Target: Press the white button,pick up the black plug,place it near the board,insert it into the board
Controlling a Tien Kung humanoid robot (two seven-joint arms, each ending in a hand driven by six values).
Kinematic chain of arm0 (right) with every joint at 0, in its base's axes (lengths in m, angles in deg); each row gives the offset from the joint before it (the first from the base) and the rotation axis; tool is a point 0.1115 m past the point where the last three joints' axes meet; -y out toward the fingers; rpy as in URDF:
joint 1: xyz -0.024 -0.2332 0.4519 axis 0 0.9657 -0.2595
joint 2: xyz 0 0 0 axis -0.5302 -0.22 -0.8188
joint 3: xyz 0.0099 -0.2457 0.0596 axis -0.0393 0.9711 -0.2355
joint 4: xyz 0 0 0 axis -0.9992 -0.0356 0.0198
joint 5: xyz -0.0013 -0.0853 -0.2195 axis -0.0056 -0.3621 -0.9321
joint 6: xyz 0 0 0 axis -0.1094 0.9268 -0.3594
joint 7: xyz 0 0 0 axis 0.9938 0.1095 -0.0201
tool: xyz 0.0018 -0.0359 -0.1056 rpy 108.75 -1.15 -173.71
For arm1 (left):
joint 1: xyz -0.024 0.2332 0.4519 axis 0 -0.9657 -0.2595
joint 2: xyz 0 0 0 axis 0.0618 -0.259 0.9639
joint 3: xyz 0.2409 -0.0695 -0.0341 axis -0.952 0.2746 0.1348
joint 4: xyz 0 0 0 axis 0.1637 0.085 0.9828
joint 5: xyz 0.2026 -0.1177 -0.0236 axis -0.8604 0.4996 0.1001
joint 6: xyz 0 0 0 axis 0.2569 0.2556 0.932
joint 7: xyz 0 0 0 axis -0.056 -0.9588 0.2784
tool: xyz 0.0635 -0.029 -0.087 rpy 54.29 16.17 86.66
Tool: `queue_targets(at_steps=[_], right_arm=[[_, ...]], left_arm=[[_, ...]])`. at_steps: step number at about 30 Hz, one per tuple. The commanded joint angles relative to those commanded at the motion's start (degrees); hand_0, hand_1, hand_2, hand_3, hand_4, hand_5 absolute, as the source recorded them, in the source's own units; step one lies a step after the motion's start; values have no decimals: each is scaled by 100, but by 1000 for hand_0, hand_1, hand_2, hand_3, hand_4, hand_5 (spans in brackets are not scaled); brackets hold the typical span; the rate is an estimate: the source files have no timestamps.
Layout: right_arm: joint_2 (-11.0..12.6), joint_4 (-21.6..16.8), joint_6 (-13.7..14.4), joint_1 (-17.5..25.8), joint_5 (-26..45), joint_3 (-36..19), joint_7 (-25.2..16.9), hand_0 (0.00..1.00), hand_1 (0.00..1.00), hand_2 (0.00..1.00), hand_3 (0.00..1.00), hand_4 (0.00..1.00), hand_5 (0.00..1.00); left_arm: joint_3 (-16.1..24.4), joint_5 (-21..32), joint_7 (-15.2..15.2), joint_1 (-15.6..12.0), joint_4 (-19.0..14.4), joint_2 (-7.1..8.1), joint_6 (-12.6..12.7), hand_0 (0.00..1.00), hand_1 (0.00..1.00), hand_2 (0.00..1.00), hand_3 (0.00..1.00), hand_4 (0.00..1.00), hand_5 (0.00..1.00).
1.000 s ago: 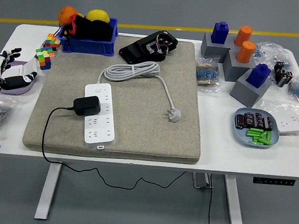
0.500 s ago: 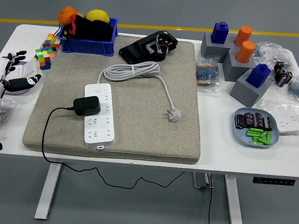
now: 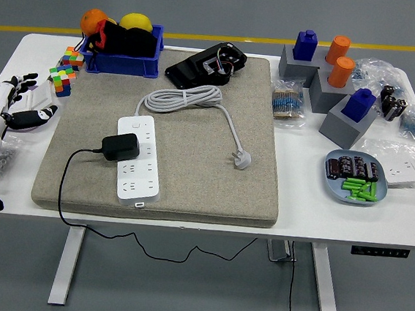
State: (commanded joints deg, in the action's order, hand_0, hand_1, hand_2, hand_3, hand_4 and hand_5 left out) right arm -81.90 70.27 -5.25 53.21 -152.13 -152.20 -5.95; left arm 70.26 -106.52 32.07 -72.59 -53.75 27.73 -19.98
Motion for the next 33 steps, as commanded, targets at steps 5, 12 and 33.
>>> queue_targets(at_steps=[5, 12, 33], right_arm=[[-10, -1, -6, 3, 0, 0, -4, 724, 609, 554, 664, 738, 498], [-15, -3, -7, -3, -4, -15, -4, 724, 608, 554, 664, 738, 498], [-21, -4, -4, -1, 16, -8, 1, 725, 609, 554, 664, 738, 498]], left_arm=[[-19, -22, 13, -10, -9, -18, 19, 904, 929, 876, 859, 777, 40], [-21, -14, 6, -18, -14, -18, 10, 903, 926, 872, 852, 773, 36], [-44, -10, 7, -38, -11, -25, 3, 902, 925, 870, 848, 768, 32]])
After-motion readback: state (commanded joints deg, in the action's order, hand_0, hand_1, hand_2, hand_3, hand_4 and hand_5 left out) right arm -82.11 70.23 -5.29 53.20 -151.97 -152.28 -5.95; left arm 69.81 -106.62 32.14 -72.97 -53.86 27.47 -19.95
